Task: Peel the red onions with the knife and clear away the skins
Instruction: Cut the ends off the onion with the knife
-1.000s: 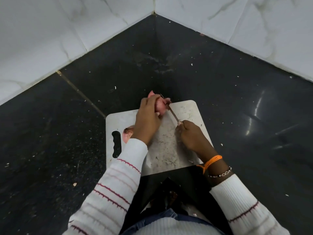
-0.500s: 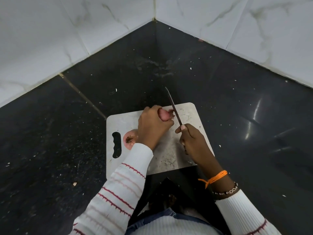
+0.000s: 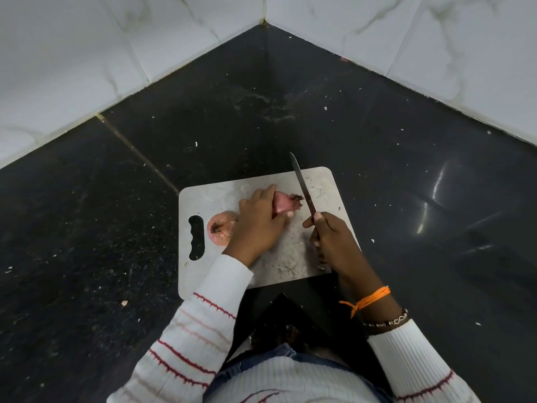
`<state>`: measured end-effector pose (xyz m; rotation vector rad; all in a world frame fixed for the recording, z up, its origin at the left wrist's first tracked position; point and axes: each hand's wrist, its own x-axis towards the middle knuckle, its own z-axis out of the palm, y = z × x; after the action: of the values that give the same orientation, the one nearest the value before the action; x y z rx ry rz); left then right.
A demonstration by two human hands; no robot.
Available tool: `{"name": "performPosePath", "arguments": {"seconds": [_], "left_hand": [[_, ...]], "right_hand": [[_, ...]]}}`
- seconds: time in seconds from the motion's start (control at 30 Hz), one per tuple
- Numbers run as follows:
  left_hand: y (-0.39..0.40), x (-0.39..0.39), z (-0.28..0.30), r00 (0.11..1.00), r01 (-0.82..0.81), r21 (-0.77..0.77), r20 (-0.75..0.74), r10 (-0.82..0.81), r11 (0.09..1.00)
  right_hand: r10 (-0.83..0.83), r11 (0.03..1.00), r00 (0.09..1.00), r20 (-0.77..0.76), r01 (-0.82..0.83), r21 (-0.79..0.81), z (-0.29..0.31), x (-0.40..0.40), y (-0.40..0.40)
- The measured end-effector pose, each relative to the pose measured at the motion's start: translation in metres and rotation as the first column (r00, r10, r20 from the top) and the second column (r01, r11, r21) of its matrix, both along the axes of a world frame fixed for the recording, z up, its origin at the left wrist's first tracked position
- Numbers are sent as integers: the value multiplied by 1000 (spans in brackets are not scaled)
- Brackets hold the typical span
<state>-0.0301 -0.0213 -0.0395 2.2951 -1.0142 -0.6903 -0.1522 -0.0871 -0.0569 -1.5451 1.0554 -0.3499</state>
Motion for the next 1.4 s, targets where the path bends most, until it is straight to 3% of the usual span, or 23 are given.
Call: {"name": "performPosePath", "arguments": {"seconds": [0.1,0.4,0.83,0.97,1.4], "left_hand": [[2,-2,0,1000,1,-6,24,-1,1000],[2,-14,-11,983,-181,-215,-23,180,960],[1,-18,-14,983,-153,-173,74,168,973],[-1,-16,-17,978,-199,-182,22,206,963],[5,-12,-20,979,-199,-224,-5,203,954]], "right_hand": [[44,999,999,22,-44,9,5,-1,4],[78,995,994,-72,-83,-61,8,-2,20],[173,939,933,-315,-253,-233,19,19,18],[199,913,895,-400,-317,-256,19,15,24],[222,891,870,-441,-365,-270,18,22,21]]}}
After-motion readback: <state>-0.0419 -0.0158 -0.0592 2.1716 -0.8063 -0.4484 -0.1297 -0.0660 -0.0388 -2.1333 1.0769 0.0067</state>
